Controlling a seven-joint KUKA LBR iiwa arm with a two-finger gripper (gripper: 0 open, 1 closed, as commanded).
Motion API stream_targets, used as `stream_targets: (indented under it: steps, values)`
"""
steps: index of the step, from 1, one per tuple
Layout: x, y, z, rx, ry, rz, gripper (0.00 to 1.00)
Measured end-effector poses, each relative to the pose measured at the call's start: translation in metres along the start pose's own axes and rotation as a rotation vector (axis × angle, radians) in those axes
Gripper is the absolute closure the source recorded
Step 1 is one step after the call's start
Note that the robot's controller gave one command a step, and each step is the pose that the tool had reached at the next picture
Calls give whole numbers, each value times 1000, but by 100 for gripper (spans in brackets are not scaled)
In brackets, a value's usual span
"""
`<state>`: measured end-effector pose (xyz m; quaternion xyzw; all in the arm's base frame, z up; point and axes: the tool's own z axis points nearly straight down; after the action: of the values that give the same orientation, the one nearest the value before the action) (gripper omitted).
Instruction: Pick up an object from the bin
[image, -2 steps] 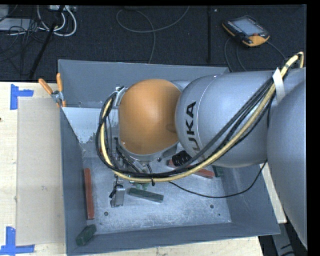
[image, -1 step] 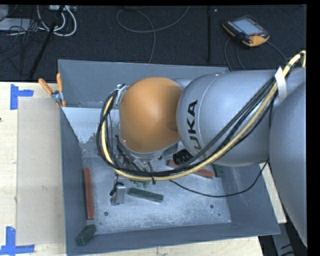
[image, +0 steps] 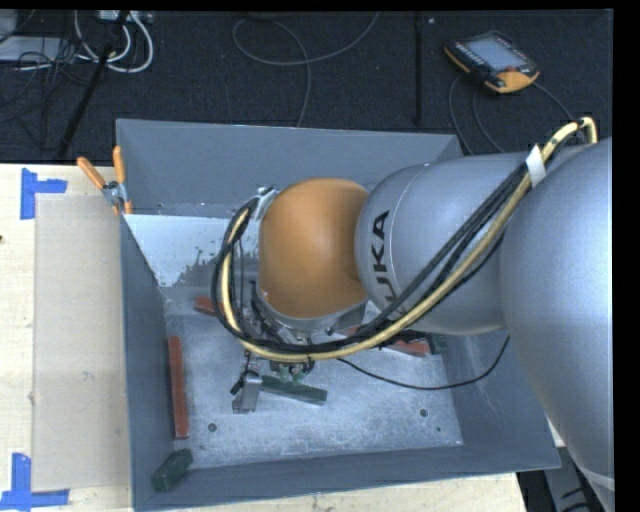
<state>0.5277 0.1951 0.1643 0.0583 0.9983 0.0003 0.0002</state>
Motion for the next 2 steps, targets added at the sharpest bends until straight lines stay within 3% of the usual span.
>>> stream_targets:
  steps: [1, 2]
  values:
    - [-21, -49, 9, 1, 2, -86, 0]
    - [-27, -55, 27, 2, 2, 90, 0]
